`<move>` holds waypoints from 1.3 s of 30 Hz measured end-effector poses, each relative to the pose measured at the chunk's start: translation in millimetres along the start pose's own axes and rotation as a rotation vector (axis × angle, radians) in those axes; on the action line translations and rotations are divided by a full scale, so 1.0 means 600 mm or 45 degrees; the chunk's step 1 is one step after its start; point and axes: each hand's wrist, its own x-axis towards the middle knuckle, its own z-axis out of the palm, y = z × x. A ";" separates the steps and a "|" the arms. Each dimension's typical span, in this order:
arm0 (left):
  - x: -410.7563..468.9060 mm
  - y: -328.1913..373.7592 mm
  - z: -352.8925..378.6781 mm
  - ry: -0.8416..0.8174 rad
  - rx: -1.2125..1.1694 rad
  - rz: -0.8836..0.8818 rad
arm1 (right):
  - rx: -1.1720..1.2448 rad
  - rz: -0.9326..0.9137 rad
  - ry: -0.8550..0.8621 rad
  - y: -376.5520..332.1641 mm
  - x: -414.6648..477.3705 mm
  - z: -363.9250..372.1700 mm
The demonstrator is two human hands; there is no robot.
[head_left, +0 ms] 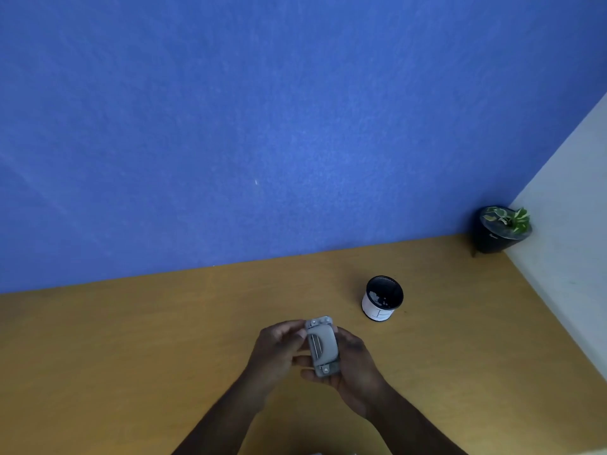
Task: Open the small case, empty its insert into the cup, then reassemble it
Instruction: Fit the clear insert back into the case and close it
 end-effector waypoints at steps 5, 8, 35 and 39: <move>0.009 -0.020 0.005 0.000 -0.277 -0.076 | -0.046 -0.039 0.057 0.000 -0.004 0.003; 0.015 -0.031 0.003 -0.044 -0.386 -0.093 | -0.108 -0.062 0.091 0.001 -0.004 0.001; 0.056 -0.072 -0.022 0.042 -0.427 -0.232 | -0.510 -0.101 0.355 0.020 0.010 -0.019; 0.073 -0.079 -0.019 0.086 -0.412 -0.266 | -0.721 -0.177 0.416 0.012 0.021 -0.018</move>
